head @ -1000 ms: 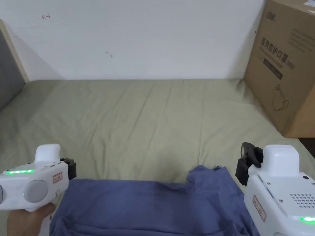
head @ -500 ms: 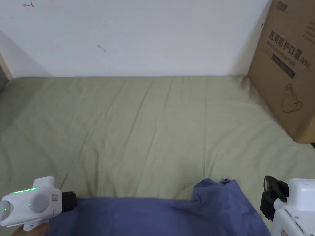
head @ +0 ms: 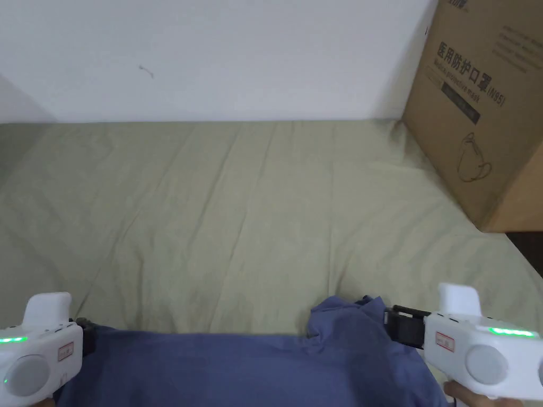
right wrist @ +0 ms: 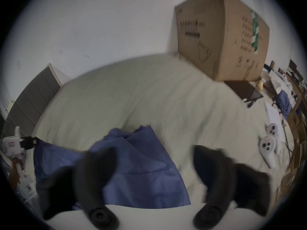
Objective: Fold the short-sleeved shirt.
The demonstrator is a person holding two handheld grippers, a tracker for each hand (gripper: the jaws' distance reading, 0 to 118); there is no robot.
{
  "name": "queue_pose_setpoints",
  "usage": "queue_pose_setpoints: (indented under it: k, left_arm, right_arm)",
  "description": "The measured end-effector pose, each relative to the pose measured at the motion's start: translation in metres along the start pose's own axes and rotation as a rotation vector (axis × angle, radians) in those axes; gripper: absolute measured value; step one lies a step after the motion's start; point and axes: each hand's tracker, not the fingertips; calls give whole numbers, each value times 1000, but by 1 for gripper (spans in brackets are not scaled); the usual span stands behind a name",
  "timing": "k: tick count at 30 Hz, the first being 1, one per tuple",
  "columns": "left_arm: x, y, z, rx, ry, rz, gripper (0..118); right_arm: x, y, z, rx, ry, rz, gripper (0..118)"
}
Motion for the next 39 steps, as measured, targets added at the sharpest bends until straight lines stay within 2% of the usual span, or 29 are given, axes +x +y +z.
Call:
queue_pose_setpoints:
  k: [1, 3, 5, 6, 7, 8, 9, 10, 11, 13, 18, 25, 28, 32, 36, 39]
  left_arm:
    - [0, 0, 5, 4, -1, -4, 3]
    - [-1, 0, 12, 13, -4, -7, 3]
    - [-5, 0, 14, 15, -12, 5, 3]
    - [-6, 0, 14, 13, -16, 14, 3]
    - [-8, -1, 14, 9, -21, 23, 3]
    - [-10, -2, 14, 8, -29, 30, 3]
    - [-10, -3, 14, 6, -32, 34, 3]
    - [-11, -4, 14, 3, -31, 38, 3]
    - [-11, -5, 14, -1, -23, 40, 3]
    - [-12, -9, 14, -8, -6, 49, 3]
    - [-16, -20, 27, -5, -20, 103, 3]
    - [-25, -30, 82, 45, -14, 141, 3]
    - [-35, -40, 103, 56, -5, 141, 3]
    - [-46, -68, 123, 24, -32, 164, 3]
    - [-49, -112, 131, -38, -24, 161, 3]
    - [-54, -145, 127, -111, -10, 186, 3]
  right_arm:
    - [8, 1, -23, -30, -6, 12, 113]
    - [12, 3, -52, -50, -31, 30, 111]
    - [13, 3, -79, -140, -44, 53, 107]
    - [14, 2, -88, -178, -46, 54, 97]
    - [14, 0, -95, -199, -41, 44, 76]
    - [13, -3, -100, -210, -41, 45, 67]
    - [10, -7, -100, -213, -52, 55, 67]
    - [8, -9, -94, -179, -59, 74, 59]
    - [7, -9, -89, -163, -52, 81, 43]
    - [8, -8, -79, -177, -39, 59, 2]
    - [10, -9, -38, -110, 10, 23, 1]
    - [20, -11, 84, 89, 130, 13, 1]
    - [30, -29, 130, 118, 171, 2, 1]
    - [40, -69, 170, 113, 205, 0, 1]
    - [46, -113, 180, 70, 206, -19, 1]
    - [44, -144, 174, -19, 160, -34, 1]
